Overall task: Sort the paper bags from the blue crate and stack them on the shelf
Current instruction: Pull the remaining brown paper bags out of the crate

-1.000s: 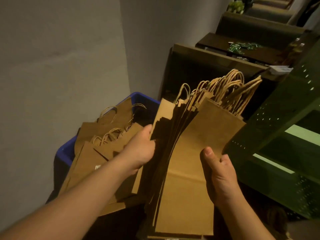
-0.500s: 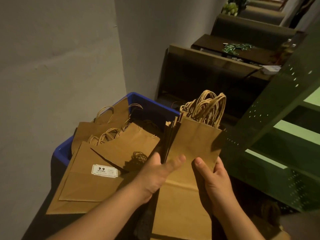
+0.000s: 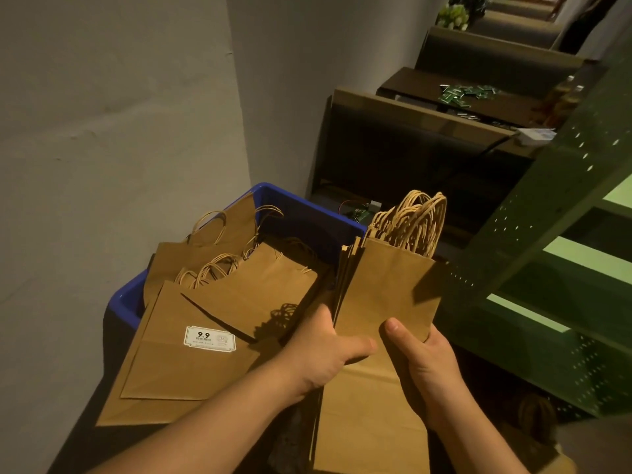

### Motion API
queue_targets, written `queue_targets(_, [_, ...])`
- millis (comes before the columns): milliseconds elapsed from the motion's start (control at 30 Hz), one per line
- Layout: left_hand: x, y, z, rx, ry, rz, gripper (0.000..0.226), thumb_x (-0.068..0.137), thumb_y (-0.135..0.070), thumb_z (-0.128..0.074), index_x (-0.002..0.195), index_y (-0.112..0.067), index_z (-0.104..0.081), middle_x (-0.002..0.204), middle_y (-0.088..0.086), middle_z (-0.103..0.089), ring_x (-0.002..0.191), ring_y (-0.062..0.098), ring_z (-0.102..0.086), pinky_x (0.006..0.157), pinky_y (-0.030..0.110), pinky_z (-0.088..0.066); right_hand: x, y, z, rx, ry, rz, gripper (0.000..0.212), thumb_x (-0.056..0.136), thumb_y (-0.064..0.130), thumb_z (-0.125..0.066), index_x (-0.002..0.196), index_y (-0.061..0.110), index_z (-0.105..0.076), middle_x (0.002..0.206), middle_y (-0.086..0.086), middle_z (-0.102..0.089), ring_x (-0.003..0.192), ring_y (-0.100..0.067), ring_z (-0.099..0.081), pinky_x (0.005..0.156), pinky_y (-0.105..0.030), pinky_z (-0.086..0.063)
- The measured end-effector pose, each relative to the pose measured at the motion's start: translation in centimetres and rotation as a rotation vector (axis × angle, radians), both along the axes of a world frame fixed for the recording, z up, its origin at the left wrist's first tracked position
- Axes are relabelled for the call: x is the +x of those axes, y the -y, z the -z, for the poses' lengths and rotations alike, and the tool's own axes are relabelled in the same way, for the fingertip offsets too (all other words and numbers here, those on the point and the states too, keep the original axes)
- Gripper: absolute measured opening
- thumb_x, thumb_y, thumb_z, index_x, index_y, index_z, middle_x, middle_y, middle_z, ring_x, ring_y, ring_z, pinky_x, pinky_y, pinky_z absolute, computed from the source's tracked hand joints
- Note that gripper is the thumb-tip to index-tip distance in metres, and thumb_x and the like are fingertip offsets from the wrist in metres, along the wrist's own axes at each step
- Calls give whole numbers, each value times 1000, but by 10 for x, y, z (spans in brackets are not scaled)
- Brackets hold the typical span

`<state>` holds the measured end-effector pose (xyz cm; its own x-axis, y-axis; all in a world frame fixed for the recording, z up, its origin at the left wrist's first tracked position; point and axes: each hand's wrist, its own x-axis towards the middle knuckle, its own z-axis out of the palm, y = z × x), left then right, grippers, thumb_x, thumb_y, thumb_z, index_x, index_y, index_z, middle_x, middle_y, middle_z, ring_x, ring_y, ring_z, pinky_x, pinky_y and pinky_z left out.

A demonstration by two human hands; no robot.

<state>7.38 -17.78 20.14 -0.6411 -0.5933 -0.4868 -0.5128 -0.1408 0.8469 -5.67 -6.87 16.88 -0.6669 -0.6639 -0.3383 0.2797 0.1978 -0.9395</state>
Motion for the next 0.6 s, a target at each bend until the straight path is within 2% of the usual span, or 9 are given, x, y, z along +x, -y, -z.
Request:
queue_targets(100, [0, 5, 3, 13, -8, -14, 98, 85, -60, -73, 159, -17, -26, 162, 4, -37, 149, 25, -36, 121, 46, -34, 1, 1, 1, -68, 29, 8, 105, 34, 64, -96, 124, 20, -63, 113, -2, -76, 107, -20, -72, 95, -37, -50])
queue_targets(200, [-2, 6, 6, 72, -48, -123, 100, 76, -69, -77, 152, -16, -38, 151, 5, -51, 139, 26, -48, 115, 51, -42, 2, 0, -2, -102, 16, -36, 88, 52, 53, -96, 127, 21, -62, 118, -5, -74, 111, -25, -71, 97, -42, -51])
queue_targets(300, [-5, -1, 12, 126, -78, -192, 113, 52, -87, -77, 135, -14, -55, 129, 6, -67, 122, 27, -62, 107, 51, -50, 3, -5, -6, -103, -1, -65, 64, 69, 33, -87, 127, 24, -60, 114, -3, -75, 108, -24, -72, 91, -40, -54])
queue_targets(367, [-6, -6, 18, 125, -90, -186, 122, 37, -97, -73, 126, -14, -62, 118, 4, -72, 114, 25, -67, 104, 51, -52, 5, -11, -8, -73, -45, -71, 61, 71, 33, -82, 126, 28, -58, 110, 5, -75, 104, -19, -73, 83, -32, -57])
queue_targets(400, [-7, -8, 21, 119, -89, -170, 122, 36, -98, -73, 125, -14, -63, 116, 3, -73, 114, 24, -67, 105, 50, -52, 6, -14, -7, -57, -60, -66, 57, 73, 32, -80, 125, 30, -57, 107, 8, -76, 101, -15, -73, 77, -28, -58])
queue_targets(500, [-8, -19, 24, 103, -106, -121, 111, 45, -92, -76, 123, -14, -65, 115, 0, -73, 115, 19, -65, 107, 44, -49, 10, -29, -7, -21, -73, -19, 46, 79, 27, -75, 121, 31, -56, 97, 15, -75, 92, -7, -73, 64, -17, -57])
queue_targets(600, [-11, -34, 30, 101, -123, -111, 82, 57, -78, -77, 108, -15, -67, 100, 0, -74, 104, 15, -67, 100, 39, -52, 13, -46, -4, 32, -114, 18, 53, 77, 36, -77, 125, 32, -55, 99, 16, -74, 95, -7, -72, 67, -20, -58])
